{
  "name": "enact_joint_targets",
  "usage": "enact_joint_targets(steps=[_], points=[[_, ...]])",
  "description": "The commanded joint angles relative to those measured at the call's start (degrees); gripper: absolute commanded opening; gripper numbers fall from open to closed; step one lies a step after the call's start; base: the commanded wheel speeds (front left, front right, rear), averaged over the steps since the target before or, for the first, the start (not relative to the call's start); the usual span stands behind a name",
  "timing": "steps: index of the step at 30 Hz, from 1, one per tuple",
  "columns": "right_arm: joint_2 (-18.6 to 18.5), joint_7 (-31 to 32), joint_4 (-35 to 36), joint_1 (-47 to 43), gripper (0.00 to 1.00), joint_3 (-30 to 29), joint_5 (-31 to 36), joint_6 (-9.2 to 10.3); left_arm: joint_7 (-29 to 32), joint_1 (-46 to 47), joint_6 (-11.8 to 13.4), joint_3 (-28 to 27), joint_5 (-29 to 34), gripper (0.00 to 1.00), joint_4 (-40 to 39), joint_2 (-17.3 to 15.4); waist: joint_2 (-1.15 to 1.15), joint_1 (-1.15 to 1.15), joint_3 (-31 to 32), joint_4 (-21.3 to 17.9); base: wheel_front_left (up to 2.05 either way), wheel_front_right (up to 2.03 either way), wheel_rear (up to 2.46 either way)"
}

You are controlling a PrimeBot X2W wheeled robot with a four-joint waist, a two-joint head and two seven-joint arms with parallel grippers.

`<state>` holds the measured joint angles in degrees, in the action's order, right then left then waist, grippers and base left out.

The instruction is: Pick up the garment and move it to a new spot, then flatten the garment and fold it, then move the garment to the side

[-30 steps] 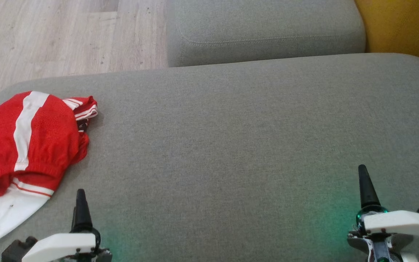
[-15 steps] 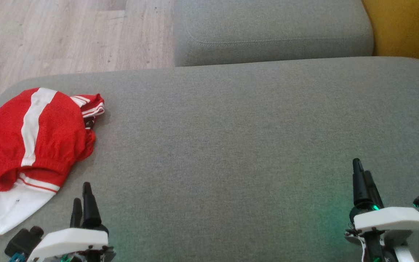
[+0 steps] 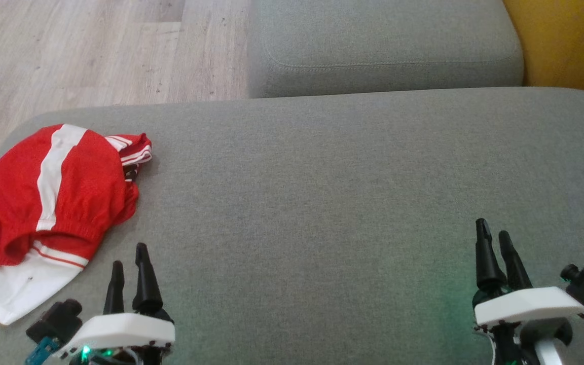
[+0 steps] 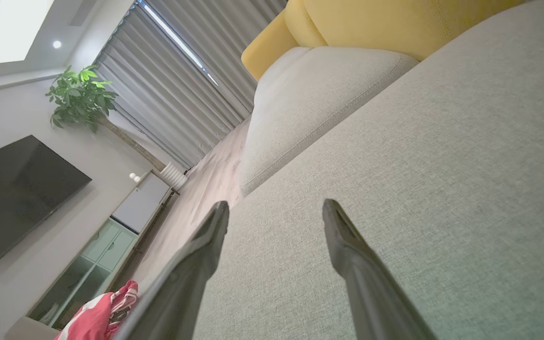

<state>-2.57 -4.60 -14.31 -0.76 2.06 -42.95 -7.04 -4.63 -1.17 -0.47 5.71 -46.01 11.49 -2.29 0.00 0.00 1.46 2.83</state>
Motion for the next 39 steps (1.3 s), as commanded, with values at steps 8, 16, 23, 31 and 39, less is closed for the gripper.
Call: enact_joint_targets(steps=[8,16,23,31,39], points=[[-0.21,-2.2,2.8,1.85,1.0,2.56,7.67,-0.28,-2.08,2.08,0.85,0.66,8.21,1.0,-3.38,-0.42,0.0,0.0,0.2,-0.39,0.0,0.0,0.0],[-0.23,-3.55,3.25,1.61,1.0,3.41,13.65,-0.3,-3.44,1.73,1.41,1.67,13.91,1.0,-4.25,-0.45,0.0,0.0,0.6,-0.45,0.0,0.0,0.0],[-0.24,-4.72,3.65,1.24,1.0,3.85,18.66,-0.33,-4.63,1.35,2.13,2.51,18.94,1.0,-5.18,-0.47,0.0,0.0,1.19,-0.45,0.0,0.0,0.0],[-0.26,-6.07,4.09,0.73,1.0,4.33,24.58,-0.36,-5.99,0.86,3.01,3.58,25.0,1.0,-4.99,-0.5,0.0,0.0,1.85,-0.35,0.0,0.0,0.0],[-0.28,-7.42,3.71,0.31,1.0,4.1,30.84,-0.39,-7.36,0.69,3.38,4.58,30.76,1.0,-4.89,-0.53,0.0,0.0,2.09,-0.27,0.0,0.0,0.0]])
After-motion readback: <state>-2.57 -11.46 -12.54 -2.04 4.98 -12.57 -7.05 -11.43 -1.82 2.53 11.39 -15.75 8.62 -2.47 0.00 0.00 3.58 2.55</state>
